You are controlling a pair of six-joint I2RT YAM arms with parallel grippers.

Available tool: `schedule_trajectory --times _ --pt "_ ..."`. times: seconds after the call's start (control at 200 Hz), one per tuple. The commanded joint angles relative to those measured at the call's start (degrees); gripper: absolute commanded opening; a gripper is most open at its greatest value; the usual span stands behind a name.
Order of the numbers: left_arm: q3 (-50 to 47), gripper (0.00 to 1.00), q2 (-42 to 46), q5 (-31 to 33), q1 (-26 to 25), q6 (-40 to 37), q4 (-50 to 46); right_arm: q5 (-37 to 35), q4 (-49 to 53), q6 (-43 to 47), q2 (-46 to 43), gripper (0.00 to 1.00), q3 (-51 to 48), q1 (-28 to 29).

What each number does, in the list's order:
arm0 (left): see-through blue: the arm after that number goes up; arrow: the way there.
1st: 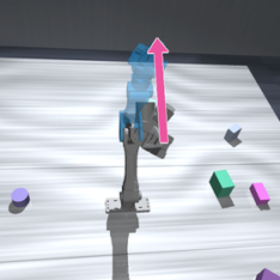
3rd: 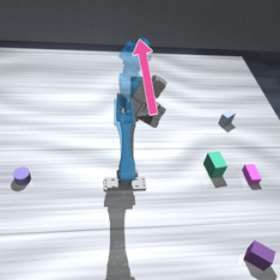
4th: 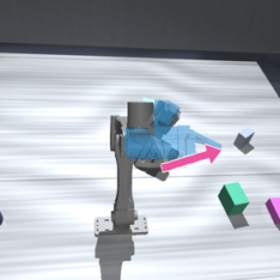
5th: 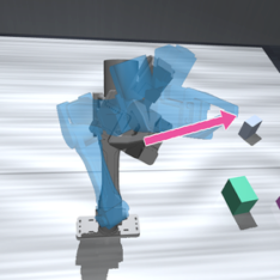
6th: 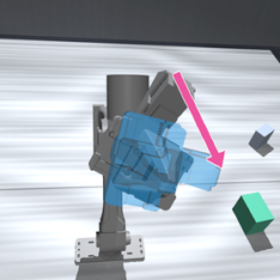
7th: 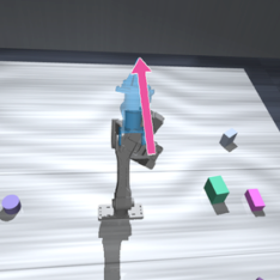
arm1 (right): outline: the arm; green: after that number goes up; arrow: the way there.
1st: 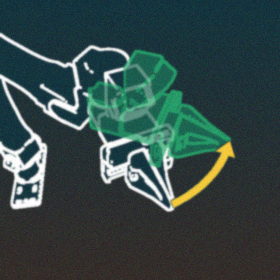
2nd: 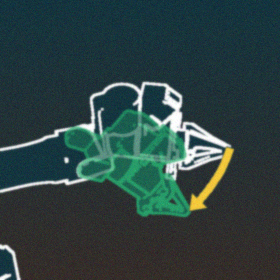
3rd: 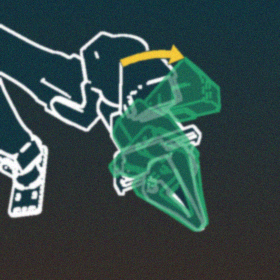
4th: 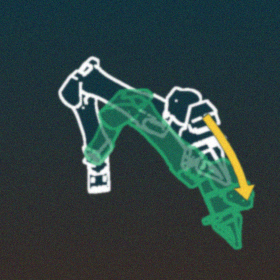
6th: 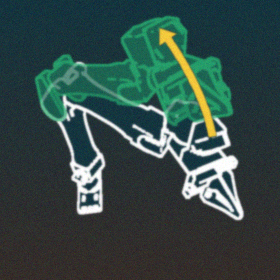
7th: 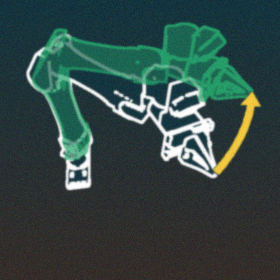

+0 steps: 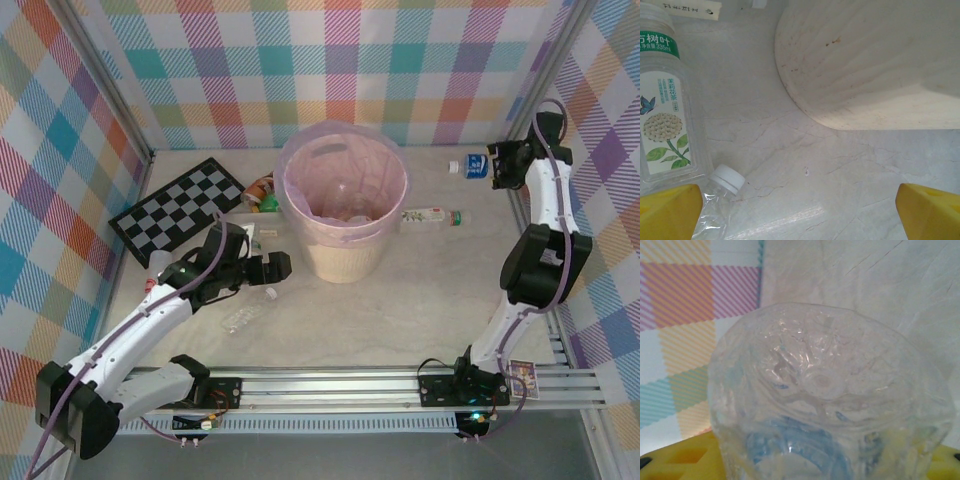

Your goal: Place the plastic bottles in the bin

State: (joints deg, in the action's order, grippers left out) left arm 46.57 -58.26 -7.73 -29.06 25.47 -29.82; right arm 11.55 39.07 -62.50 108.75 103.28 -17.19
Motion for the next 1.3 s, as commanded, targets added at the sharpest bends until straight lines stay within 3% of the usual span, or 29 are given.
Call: schedule_trajectory --times 0.0,0.265,0.56,0.97,1.295 --pt "0.3 0.99 1.46 -0.67 0.41 -0.79 0.76 3.81 -0.93 1.92 -5.56 0.57 -0.98 -0.14" --pt "0.08 0.98 1.48 -2.51 0.41 1.09 3.31 7.5 -0.7 6.52 -17.07 0.51 -1.0 3.59" --pt "-0.25 0.98 5.57 -1.45 0.42 1.77 0.6 4.41 5.66 20.57 -19.89 0.47 9.52 17.9" --pt "4.73 0.95 11.57 2.44 0.41 2.52 -7.03 -10.6 13.97 41.78 -12.42 0.48 13.75 42.68" --pt "2.57 0.95 11.24 4.57 0.41 3.15 -8.09 -19.05 20.77 49.68 -1.79 0.5 15.59 52.26"
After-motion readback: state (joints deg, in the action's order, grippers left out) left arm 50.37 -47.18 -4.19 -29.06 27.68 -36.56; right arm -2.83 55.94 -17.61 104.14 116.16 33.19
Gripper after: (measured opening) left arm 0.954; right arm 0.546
